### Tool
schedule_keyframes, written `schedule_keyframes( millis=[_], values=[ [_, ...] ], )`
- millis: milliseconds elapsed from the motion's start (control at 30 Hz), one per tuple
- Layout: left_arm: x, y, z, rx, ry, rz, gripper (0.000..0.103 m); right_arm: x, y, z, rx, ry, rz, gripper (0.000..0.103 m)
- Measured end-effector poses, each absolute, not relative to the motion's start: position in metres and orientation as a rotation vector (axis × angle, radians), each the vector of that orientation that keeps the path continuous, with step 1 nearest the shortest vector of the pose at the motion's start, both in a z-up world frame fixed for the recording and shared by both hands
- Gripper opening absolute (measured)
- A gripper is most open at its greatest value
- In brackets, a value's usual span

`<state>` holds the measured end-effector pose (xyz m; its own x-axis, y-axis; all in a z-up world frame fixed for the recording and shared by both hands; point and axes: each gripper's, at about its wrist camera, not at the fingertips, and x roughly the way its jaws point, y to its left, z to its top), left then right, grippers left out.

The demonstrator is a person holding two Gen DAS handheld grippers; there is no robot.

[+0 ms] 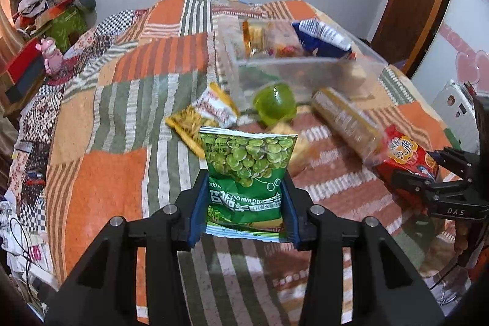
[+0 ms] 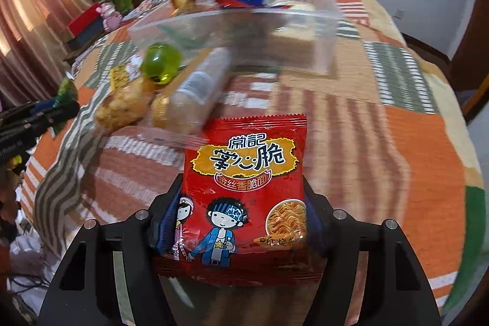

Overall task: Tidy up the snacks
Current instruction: 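Drop the green pea bag into the box with the left gripper while the right drops the red bag in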

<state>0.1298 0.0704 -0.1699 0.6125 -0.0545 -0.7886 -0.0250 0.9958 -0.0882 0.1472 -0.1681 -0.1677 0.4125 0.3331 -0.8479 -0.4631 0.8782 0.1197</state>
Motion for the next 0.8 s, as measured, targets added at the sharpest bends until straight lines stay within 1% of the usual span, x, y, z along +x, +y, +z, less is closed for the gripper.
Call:
schedule_keyframes(
  millis=[233,533,800],
  values=[
    [0.151,0.064,-0.148,-0.092,0.862,-0.02,0.043,0.165,-0.195,-0.142,-0.107,0.956,0.412,0.064],
    [0.196,0.053,-0.124,-0.067,0.8,-0.032,0.043,0.2,-0.196,-0.103,-0.043,0.83,0.395,0.064],
    [0.25,0.042,-0.125,-0.053,0.796,-0.045,0.043,0.239,-0.174,-0.091,-0.024,0.768,0.407,0.064]
  ],
)
